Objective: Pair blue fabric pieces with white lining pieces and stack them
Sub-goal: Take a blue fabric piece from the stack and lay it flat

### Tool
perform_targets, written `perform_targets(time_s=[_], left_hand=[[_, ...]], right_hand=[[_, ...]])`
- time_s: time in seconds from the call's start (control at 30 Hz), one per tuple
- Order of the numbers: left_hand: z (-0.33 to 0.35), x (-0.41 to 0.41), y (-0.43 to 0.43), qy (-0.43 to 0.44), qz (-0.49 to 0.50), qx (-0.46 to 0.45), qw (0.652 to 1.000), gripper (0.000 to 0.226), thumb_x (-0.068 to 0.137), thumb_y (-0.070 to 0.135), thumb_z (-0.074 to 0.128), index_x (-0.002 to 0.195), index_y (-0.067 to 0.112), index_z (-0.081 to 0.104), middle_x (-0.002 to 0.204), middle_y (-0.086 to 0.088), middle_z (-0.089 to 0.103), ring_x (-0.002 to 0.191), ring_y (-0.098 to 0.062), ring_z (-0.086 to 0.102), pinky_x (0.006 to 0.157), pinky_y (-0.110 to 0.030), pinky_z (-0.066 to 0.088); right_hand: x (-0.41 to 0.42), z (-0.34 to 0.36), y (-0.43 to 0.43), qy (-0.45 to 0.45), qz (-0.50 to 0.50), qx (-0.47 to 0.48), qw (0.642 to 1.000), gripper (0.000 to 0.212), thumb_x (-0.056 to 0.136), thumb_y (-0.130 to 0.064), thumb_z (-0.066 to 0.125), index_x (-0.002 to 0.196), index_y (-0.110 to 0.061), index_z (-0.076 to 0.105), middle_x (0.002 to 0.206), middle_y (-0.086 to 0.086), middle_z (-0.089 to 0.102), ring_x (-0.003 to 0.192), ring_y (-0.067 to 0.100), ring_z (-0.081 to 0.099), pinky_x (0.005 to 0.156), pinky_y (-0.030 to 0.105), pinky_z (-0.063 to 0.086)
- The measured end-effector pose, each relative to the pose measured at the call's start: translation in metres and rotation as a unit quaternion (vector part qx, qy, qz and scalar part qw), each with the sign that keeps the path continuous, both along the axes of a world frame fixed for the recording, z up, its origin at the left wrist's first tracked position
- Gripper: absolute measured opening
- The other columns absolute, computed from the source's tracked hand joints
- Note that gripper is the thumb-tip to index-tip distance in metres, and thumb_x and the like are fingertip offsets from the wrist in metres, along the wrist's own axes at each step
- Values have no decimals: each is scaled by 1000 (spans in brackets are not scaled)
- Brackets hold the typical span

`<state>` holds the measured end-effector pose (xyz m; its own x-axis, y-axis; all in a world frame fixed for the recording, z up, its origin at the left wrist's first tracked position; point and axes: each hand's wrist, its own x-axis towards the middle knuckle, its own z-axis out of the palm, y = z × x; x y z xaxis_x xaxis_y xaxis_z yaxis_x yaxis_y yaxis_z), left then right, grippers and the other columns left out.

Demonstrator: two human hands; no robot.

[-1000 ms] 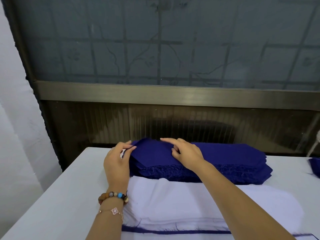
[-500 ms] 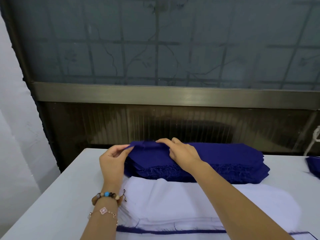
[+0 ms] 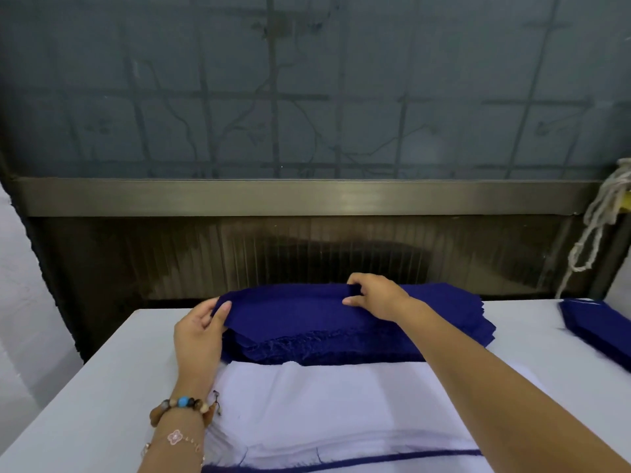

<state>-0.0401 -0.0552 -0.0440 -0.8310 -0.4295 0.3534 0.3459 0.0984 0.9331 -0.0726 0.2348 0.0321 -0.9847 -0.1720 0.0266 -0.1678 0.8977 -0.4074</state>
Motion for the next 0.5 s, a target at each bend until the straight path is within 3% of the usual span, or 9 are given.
perform_targets(time_s=[0.17,0.33,0.43,0.5], left_hand=[[-2,-2,0,1,2,-9,1000,13,94,21,61,102,27,68,82,12,74,82,-7,70,72,-26,55],[-4,-2,0,-10,17,-32,999,14,94,21,60,106,22,67,90,1,73,88,-19,68,77,-35,55],[-2,-3,4,-19,53,-94,994,19,95,23,59,111,14,67,92,-4,71,87,-20,65,71,-27,50],[1,-3,6,-41,86,-142,985,21,96,24,58,110,11,67,90,-5,70,83,-18,63,65,-25,47]], right_hand=[[7,7,72,-43,-84,14,995,43,91,-39,63,128,-21,53,130,6,55,120,26,52,98,41,44],[20,2,143,-34,-204,16,978,36,89,-42,64,116,-18,60,117,7,61,107,26,55,89,37,46],[27,-8,162,-14,-309,68,948,48,85,-58,61,119,-23,59,125,8,55,122,32,43,98,42,38],[31,-13,162,13,-348,52,936,43,83,-59,63,113,-27,62,128,7,51,126,34,36,99,43,36]])
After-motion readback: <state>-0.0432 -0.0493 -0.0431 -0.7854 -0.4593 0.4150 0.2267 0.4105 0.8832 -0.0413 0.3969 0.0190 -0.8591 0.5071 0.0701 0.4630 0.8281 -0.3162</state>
